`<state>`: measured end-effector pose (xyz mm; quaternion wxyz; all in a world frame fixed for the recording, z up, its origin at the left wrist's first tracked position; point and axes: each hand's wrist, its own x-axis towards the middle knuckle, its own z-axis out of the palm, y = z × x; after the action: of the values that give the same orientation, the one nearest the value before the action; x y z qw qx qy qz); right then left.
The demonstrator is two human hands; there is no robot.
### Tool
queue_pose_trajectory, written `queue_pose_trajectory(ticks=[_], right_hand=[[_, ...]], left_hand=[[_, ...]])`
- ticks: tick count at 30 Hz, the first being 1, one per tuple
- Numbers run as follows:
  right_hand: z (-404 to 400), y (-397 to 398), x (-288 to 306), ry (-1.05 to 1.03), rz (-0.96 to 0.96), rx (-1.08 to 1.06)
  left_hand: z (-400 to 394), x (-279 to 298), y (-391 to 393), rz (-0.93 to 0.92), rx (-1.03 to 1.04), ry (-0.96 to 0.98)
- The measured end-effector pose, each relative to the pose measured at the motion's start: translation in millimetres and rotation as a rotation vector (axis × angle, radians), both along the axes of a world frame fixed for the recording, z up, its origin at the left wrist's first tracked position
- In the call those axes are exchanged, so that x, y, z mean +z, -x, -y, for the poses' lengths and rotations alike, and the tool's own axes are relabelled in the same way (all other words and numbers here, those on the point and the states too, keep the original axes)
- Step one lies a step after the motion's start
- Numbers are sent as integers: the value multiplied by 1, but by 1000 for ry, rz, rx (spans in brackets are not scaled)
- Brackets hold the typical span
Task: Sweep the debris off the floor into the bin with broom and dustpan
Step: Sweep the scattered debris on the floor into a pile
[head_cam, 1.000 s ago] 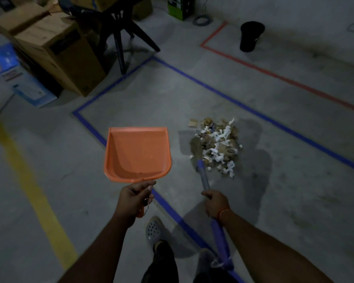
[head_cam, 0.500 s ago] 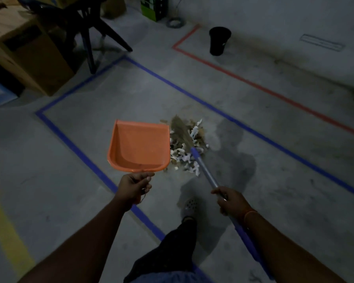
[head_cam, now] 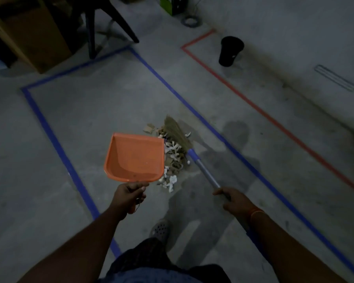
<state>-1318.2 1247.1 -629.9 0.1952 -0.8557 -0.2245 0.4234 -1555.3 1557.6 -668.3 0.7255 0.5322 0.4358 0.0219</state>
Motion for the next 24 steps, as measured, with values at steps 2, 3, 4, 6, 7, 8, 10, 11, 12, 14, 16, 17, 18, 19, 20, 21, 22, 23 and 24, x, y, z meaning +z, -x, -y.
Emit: queue_pose_trajectory(ticks=[2,3,4,6,7,8,10,11,12,14,16,17,18,19,20,21,22,23,24], right_hand=[[14,-31,8,10,41,18],[19,-49,10,-9,55,18],[26,-68,11,-32,71,24],[39,-110,11,-61,55,51],[47,-131,10,-80,32,80],[54,-153,9,-111,3,94],[71,-196,10,-168,-41,117],[82,-216,12,-193,-67,136],[92,-232,12,-218,-110,137],[118,-263,14,-250,-224,145],[141,-298,19,-270,-260,184],[149,-315,22,-262,-259,201],[155,-331,24,-246,-223,231],[158,-348,23,-234,-178,274],[161,-363,22,-232,-135,321],[163,-378,20,-228,-105,354],[164,-394,16,-226,-80,384],[164,-410,10,-224,-49,412],[162,-425,2,-227,-15,435]], left_hand=[[19,5,-22,-9,23,-7],[29,8,-36,-4,42,-17],[39,11,-51,3,60,-29],[62,15,-84,3,98,-58],[75,16,-102,-1,123,-71],[90,17,-120,4,150,-79],[123,16,-156,26,205,-94],[140,16,-173,36,221,-103],[156,16,-188,44,226,-106],[195,19,-218,62,236,-92],[229,24,-249,73,253,-88],[242,26,-263,72,263,-89],[253,25,-276,72,278,-86],[260,23,-286,66,295,-85],[267,20,-297,58,316,-84],[272,17,-307,44,337,-82],[276,13,-317,29,358,-76],[280,9,-328,15,378,-71],[283,4,-339,5,399,-66]])
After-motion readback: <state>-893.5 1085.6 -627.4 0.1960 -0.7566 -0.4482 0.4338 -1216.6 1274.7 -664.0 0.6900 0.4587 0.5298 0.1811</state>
